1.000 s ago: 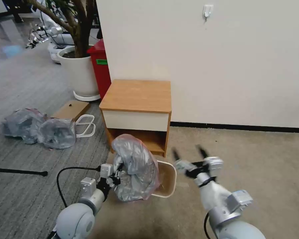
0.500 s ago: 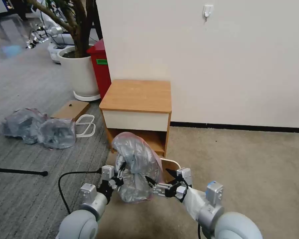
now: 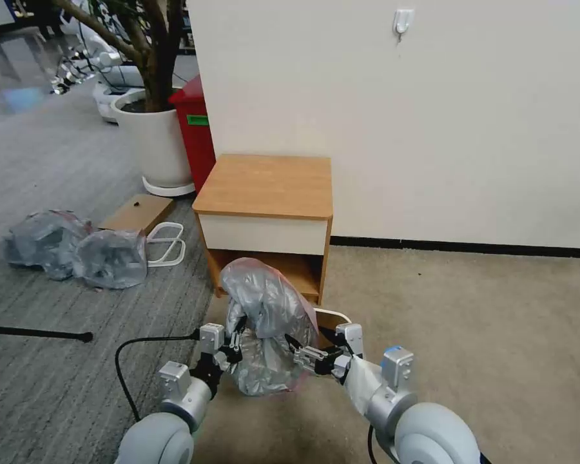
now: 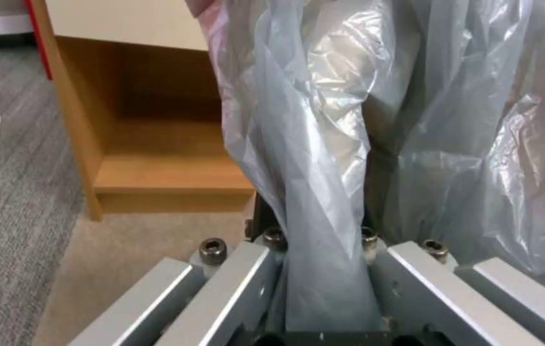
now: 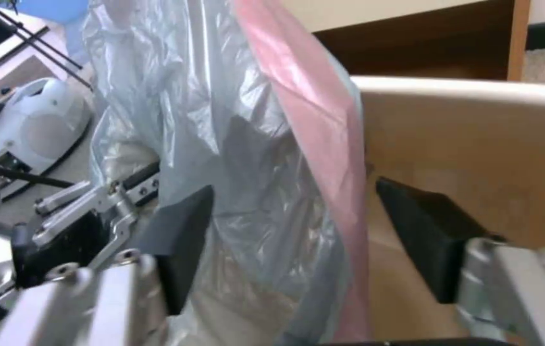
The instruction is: Pick up the garbage bag from the table and place it over the trash can.
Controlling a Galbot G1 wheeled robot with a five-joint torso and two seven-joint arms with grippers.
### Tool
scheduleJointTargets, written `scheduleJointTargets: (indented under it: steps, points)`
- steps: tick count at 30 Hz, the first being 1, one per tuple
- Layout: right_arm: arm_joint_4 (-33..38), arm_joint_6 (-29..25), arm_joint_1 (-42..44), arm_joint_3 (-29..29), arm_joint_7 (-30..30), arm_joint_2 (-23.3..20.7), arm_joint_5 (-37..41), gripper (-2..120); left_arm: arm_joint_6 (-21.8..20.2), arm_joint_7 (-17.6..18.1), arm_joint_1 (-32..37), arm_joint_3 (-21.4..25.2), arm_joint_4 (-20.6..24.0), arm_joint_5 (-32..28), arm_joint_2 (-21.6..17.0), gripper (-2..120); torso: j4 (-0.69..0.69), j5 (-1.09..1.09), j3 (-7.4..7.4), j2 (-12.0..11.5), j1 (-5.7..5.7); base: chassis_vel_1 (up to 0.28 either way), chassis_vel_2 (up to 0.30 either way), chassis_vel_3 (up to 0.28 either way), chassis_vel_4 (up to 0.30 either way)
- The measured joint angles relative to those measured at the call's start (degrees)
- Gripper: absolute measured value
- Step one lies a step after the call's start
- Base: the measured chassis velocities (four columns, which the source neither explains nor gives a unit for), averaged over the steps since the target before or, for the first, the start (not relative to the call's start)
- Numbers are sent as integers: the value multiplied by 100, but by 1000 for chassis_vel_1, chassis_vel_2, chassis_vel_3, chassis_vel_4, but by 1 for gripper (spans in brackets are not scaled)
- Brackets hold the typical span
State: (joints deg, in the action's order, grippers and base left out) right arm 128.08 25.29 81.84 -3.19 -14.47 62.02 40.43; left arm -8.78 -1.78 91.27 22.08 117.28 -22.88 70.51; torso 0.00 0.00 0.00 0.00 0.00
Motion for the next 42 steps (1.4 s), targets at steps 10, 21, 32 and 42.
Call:
scheduleJointTargets:
  steps: [10, 21, 32, 42]
  points:
    - [-57, -138, 34, 46, 73, 30, -126, 31, 25, -49, 13, 20, -41, 9, 3, 3, 0, 0, 0, 0, 0, 0, 0, 0, 0]
    - [-62, -306, 169, 54, 385, 27, -421, 0, 82, -139, 46, 54, -42, 89, -22, 3, 0, 0, 0, 0, 0, 0, 0, 0, 0]
    - [290, -617, -20, -433, 1184, -255, -119, 0, 818, -770, 197, 103, -257, 581, -142, 3, 0, 1, 0, 0, 0, 0, 0, 0, 0]
    - [107, -660, -35, -1125, 1182, -678, 219, 0, 1297, -1067, 284, 197, -333, 584, -151, 3, 0, 0, 0, 0, 0, 0, 0, 0, 0]
